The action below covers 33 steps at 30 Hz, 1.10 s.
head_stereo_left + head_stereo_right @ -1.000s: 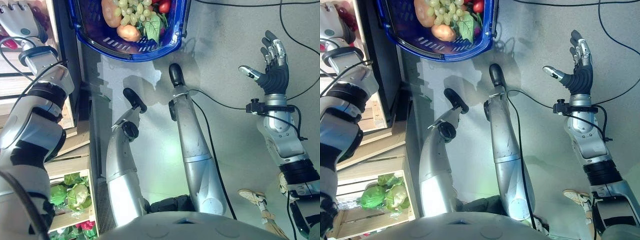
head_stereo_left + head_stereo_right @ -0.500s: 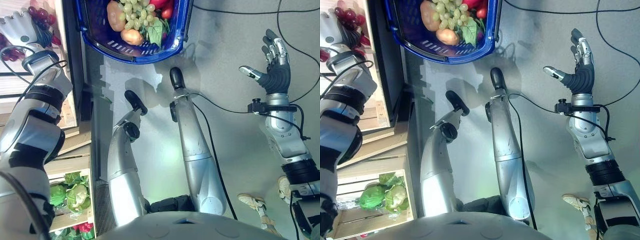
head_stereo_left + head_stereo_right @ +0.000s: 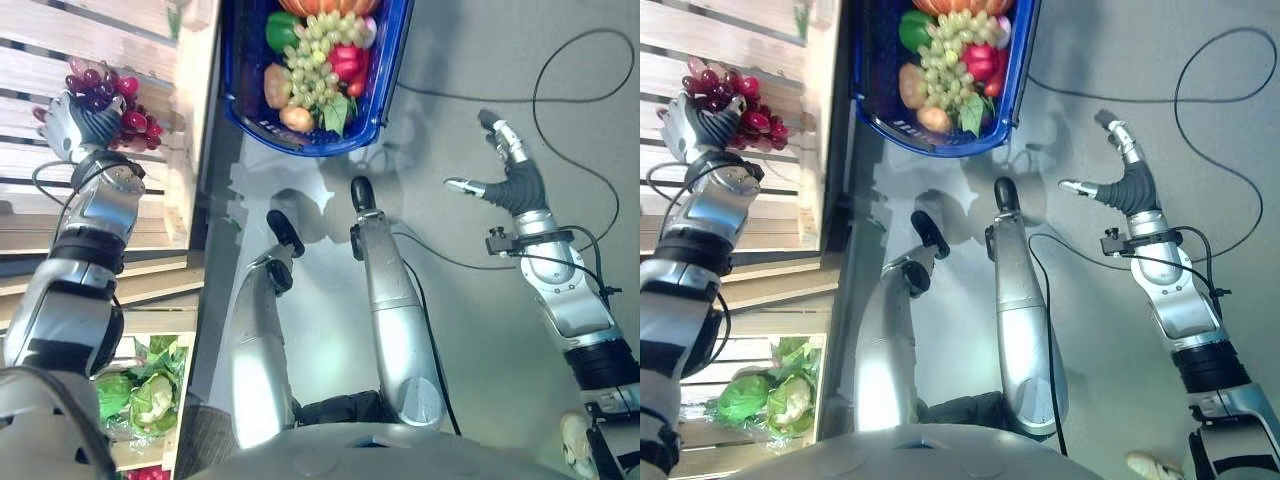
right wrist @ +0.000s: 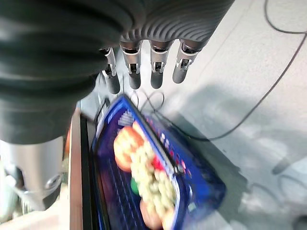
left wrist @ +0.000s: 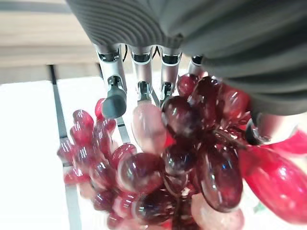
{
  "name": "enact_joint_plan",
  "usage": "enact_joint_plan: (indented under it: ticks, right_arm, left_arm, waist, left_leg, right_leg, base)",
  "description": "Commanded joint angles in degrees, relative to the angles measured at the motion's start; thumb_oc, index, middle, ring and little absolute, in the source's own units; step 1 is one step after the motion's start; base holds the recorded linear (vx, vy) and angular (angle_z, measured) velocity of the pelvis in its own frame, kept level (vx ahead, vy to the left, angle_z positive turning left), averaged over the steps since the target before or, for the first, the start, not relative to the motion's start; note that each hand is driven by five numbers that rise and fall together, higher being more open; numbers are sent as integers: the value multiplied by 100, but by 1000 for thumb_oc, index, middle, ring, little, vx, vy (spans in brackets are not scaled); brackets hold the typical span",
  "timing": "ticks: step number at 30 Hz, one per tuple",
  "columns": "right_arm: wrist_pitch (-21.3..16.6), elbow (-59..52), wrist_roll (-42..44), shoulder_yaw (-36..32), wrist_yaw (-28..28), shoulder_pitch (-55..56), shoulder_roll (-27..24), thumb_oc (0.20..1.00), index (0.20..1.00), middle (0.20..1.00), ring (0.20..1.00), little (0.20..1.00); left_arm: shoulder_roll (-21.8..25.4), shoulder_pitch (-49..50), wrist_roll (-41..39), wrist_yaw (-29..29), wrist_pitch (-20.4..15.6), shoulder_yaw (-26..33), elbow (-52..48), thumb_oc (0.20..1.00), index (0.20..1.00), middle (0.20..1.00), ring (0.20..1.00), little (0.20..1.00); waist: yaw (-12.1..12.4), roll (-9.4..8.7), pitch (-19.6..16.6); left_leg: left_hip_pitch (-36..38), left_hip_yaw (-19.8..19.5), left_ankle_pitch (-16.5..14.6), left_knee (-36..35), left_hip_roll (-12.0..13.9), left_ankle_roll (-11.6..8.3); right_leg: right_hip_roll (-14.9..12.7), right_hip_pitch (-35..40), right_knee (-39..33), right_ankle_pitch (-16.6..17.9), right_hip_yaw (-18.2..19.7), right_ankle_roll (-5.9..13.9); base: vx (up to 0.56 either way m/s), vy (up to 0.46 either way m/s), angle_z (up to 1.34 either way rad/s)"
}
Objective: Pick up fruits and vegetables into the basket
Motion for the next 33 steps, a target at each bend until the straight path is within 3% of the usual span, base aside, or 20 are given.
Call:
enact_joint_plan:
  ticks: [1,7,9,22,26,29,30,32,33]
  right_arm:
    - [237,-488,-595,17,340,132,0,1000,1000,1000,1000,1000]
    - [669,-677,-855,257,1031,53,37,1000,1000,1000,1000,1000]
    - [753,-625,-1097,434,1115,-175,77,1000,1000,1000,1000,1000]
    - [1411,300,-1322,1815,1142,-1722,817,1000,1000,1000,1000,1000]
    - [1433,463,-1268,1991,1056,-1971,979,1000,1000,1000,1000,1000]
    - [1479,524,-1162,2067,908,-2094,1052,1000,1000,1000,1000,1000]
    - [1538,530,-1121,2093,871,-2139,1073,1000,1000,1000,1000,1000]
    - [1608,523,-1067,2111,888,-2166,1067,1000,1000,1000,1000,1000]
    - [1616,517,-1090,2099,885,-2115,1043,1000,1000,1000,1000,1000]
  left_arm:
    - [287,572,-580,70,-816,575,-380,200,200,200,200,200]
    - [106,1237,-970,-390,-1301,956,-1745,200,200,200,200,200]
    - [67,1243,-1118,-613,-1456,1016,-2023,200,200,200,200,200]
    - [-338,1181,-2058,-2098,-1655,811,-3456,200,200,200,200,200]
    - [-347,1122,-1797,-2302,-1645,681,-3542,200,200,200,200,200]
    - [-268,1031,-1192,-2139,-1552,572,-3515,200,200,200,200,200]
    - [-212,956,-1034,-2087,-1460,519,-3467,241,241,241,241,241]
    - [-121,869,-837,-1972,-1417,456,-3372,871,871,871,871,871]
    - [-75,876,-627,-1911,-1329,446,-3314,1000,1000,1000,1000,1000]
  waist:
    - [83,-89,-271]
    - [294,-201,-271]
    - [368,-237,-271]
    - [918,-253,-271]
    - [1011,-246,-271]
    - [1052,-252,-271]
    - [1056,-257,-271]
    - [1049,-264,-271]
    - [1033,-272,-271]
  left_leg:
    - [477,189,-516,-47,-425,246]
    - [1162,42,-565,-277,-519,285]
    - [1265,76,-416,-377,-532,334]
    - [2416,-258,-376,-742,-726,364]
    - [2566,-317,-363,-793,-753,372]
    - [2592,-301,-382,-783,-754,392]
    - [2589,-304,-392,-768,-757,401]
    - [2581,-297,-406,-749,-762,411]
    - [2546,-277,-426,-711,-755,420]
  right_leg:
    - [267,622,-449,-131,-59,307]
    - [222,1398,-738,-142,-224,348]
    - [185,1550,-898,22,-319,311]
    - [-57,2973,-1417,62,-718,282]
    - [-103,3159,-1479,87,-777,284]
    - [-125,3215,-1510,100,-811,297]
    - [-126,3205,-1495,104,-812,298]
    - [-125,3205,-1491,100,-813,296]
    - [-122,3173,-1483,104,-805,293]
  base:
    - [-32,-31,8]
    - [-37,-54,10]
    - [-96,-65,14]
    - [-3,-46,12]
    - [19,-37,17]
    - [-4,-42,8]
    - [14,-38,7]
    - [17,-29,6]
    - [14,-23,5]
